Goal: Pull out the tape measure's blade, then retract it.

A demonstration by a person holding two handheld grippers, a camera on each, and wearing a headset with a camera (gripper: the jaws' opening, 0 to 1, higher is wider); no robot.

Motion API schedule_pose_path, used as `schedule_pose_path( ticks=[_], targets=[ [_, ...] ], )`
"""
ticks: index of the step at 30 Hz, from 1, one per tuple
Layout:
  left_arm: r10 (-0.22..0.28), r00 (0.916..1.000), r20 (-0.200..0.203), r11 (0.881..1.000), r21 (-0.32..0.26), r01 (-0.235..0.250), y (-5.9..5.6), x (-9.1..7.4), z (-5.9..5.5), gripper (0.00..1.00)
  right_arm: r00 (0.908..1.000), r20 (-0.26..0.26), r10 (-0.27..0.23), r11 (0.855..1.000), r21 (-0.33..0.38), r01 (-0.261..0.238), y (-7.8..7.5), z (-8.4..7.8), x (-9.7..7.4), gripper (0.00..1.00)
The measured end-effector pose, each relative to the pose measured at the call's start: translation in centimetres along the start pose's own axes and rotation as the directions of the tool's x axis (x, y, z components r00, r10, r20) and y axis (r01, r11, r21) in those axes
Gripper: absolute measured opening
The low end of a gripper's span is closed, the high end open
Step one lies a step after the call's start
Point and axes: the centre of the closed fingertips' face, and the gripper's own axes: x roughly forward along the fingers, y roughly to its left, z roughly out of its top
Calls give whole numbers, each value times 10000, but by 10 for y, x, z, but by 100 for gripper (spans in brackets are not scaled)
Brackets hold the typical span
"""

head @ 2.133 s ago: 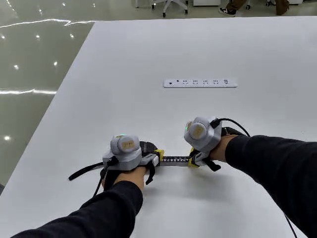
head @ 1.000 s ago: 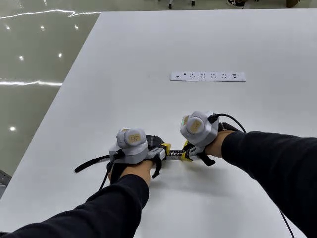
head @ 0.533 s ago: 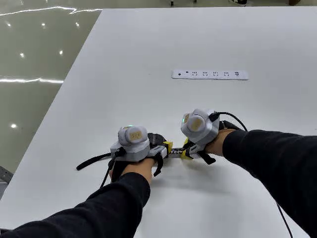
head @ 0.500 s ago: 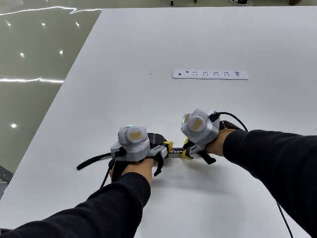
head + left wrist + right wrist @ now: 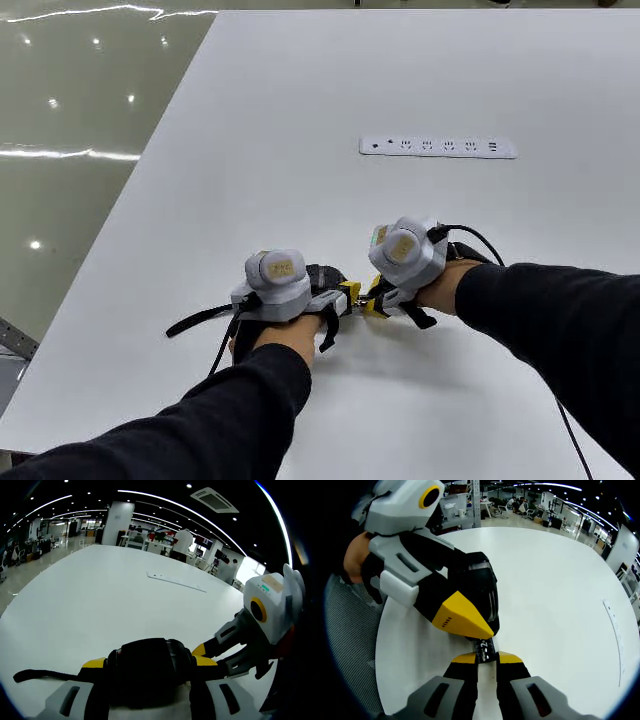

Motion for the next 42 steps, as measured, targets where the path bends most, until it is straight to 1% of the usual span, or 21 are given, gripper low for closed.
schedule_pose_path(
  ticks=[2,3,4,5,7,11,15,18,21,22,26,34,36,37,38,39,40,41,42],
  targets=[
    [-47,10000,-22,10000,36,47,0,0,0,61,10000,95,7,10000,60,-8,2,6,5,8],
    [-81,9999,-64,10000,5,81,0,0,0,61,9994,348,87,9998,153,-92,5,14,8,9],
    [-122,9999,-111,9999,44,122,-1,0,-1,61,9999,107,-33,9997,256,30,4,13,8,9],
    [-111,9999,-84,9999,43,111,-1,0,-1,61,9999,22,123,9993,-345,-123,4,11,6,9],
    [-109,9999,-74,9999,46,110,-1,0,-1,61,9998,124,184,9996,-223,-181,5,11,4,10],
    [-118,9999,-58,9999,49,118,0,0,0,61,9998,179,17,9987,-507,-8,6,10,4,11],
    [-149,9998,-93,9999,37,149,-1,0,-1,61,9991,408,-126,9992,-369,141,6,9,3,12],
    [-159,9998,-78,9999,12,159,0,1,-1,61,9989,447,-166,9992,-357,182,6,7,2,12],
    [-192,9998,-89,9998,11,192,0,1,-1,61,9989,438,-161,9997,-162,169,5,6,2,11],
    [-196,9998,-91,9998,19,196,0,1,-1,61,9990,405,-182,9997,171,176,6,5,2,11],
    [-181,9998,-99,9998,-39,181,0,1,-1,61,9994,337,-92,9997,212,85,6,8,3,10],
    [-183,9998,-66,9997,-133,182,-1,1,0,62,9989,438,-142,9991,395,125,7,10,5,9],
    [-156,9999,-6,9994,-310,155,-1,1,0,63,9989,436,-163,9987,488,142,7,10,5,10],
    [-276,9996,74,9986,-448,279,-1,3,0,64,9990,414,-175,9984,540,152,6,10,5,10],
    [-715,9974,-29,9937,-863,710,-4,4,-3,65,9991,366,-225,9988,439,208,8,10,5,11],
    [-945,9953,-224,9905,-1022,917,-5,4,-6,65,9991,317,-279,9993,277,270,8,10,5,11],
    [-1143,9930,-312,9902,-841,1114,-4,4,-7,66,9989,309,-359,9993,153,354,9,10,5,11],
    [-1318,9907,-336,9904,-469,1302,-5,3,-7,66,9986,336,-408,9990,169,402,9,9,5,11],
    [-1118,9931,-342,9927,-504,1100,-3,2,-7,67,9976,418,-552,9984,114,547,8,9,4,12]
  ],
)
